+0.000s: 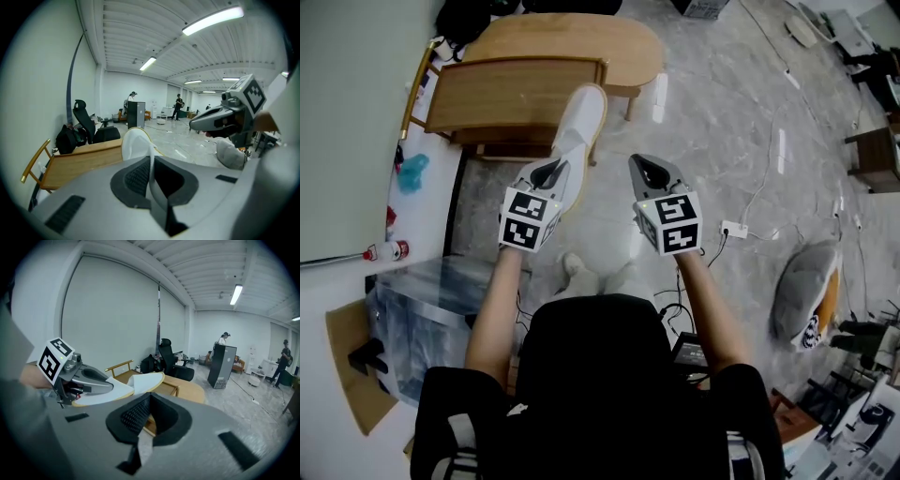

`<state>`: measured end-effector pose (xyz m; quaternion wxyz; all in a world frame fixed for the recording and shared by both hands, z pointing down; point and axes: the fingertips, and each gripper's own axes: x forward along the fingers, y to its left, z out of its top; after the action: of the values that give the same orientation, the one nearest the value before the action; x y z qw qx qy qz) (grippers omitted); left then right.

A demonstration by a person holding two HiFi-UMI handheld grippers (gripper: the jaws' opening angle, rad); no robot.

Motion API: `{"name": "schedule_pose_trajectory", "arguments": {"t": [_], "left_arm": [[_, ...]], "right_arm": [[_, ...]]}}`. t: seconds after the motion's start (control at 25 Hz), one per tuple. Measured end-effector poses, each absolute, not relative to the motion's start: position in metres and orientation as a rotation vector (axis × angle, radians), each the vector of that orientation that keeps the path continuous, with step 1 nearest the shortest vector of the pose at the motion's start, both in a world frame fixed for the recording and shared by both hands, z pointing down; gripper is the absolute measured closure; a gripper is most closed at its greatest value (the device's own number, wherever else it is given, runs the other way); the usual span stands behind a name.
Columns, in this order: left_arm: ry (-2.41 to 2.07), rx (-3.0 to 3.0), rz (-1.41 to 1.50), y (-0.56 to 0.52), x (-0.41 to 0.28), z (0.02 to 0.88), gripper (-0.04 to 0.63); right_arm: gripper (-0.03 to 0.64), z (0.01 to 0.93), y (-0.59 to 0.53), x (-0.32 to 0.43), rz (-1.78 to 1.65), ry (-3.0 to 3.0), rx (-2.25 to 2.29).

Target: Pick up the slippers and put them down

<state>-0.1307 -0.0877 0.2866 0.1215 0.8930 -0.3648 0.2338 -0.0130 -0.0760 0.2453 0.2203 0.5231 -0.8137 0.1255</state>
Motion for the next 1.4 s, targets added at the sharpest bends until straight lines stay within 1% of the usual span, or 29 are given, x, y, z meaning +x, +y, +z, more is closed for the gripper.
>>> {"name": "schedule_pose_trajectory", "arguments": {"t": [0.44,0.64,0.88,1.4], "left_arm": [[-0.949,2.658,0.689,-0.074,-0.027,0.285,0.578],[-0.911,2.657,0.708,-0.062,0.011,0.292,0.578],[-0.914,2.631,0.755,-0.052,0.037,0.313,0.578],[-0.904,2.639,0.847,-0.056,0.071,0.373,0.578]], "right_arm": [[0.618,0.249,-0.046,0.092,0.419,-2.167,1.550],[0.618,0.250,-0.034,0.126,0.447,-2.160,1.566],[0.618,0.264,-0.020,0.153,0.473,-2.159,1.566],[0.618,0.333,-0.008,0.188,0.582,-2.148,1.561]]}}
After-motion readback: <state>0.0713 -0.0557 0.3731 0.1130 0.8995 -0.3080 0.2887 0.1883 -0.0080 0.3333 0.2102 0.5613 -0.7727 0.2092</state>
